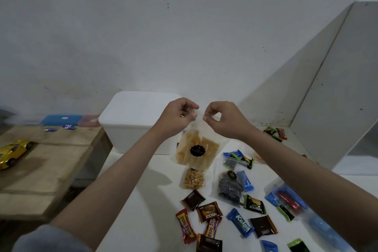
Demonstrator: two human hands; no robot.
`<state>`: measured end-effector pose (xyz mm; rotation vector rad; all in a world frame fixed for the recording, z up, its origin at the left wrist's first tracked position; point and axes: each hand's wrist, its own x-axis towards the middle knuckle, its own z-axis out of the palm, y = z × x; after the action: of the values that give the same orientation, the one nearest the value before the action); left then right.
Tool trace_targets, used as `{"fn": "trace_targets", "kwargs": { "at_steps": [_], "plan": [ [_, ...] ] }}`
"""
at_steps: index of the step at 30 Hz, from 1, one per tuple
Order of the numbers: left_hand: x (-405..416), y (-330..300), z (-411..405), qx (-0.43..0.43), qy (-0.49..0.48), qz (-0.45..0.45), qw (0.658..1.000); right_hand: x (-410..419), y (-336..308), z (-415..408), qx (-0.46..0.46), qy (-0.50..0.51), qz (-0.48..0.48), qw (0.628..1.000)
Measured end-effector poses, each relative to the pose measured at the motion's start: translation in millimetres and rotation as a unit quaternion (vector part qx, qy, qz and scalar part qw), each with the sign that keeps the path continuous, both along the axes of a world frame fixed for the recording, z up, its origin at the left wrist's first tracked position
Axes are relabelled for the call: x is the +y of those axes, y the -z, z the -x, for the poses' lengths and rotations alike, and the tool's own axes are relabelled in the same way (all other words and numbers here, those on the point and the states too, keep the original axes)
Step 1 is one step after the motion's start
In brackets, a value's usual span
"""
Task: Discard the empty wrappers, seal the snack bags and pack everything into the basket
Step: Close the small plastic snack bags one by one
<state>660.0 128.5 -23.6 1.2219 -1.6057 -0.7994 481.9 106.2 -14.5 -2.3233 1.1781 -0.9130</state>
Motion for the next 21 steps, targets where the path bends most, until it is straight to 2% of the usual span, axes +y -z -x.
{"fn": "trace_targets", "kwargs": {
  "at_steps": [5, 21],
  "plan": [
    [-1.0, 0.7, -2.1, -0.079, 0.011, 0.013, 0.997, -1.9, 2.1, 2.4, 0.005, -0.017, -0.01, 1.0],
    [4.3, 4.3, 3.8, -0.066, 0.003, 0.078, 0.995, 1.9, -0.3, 6.1, -0.018, -0.038, -0.011, 0.999]
  ]
}}
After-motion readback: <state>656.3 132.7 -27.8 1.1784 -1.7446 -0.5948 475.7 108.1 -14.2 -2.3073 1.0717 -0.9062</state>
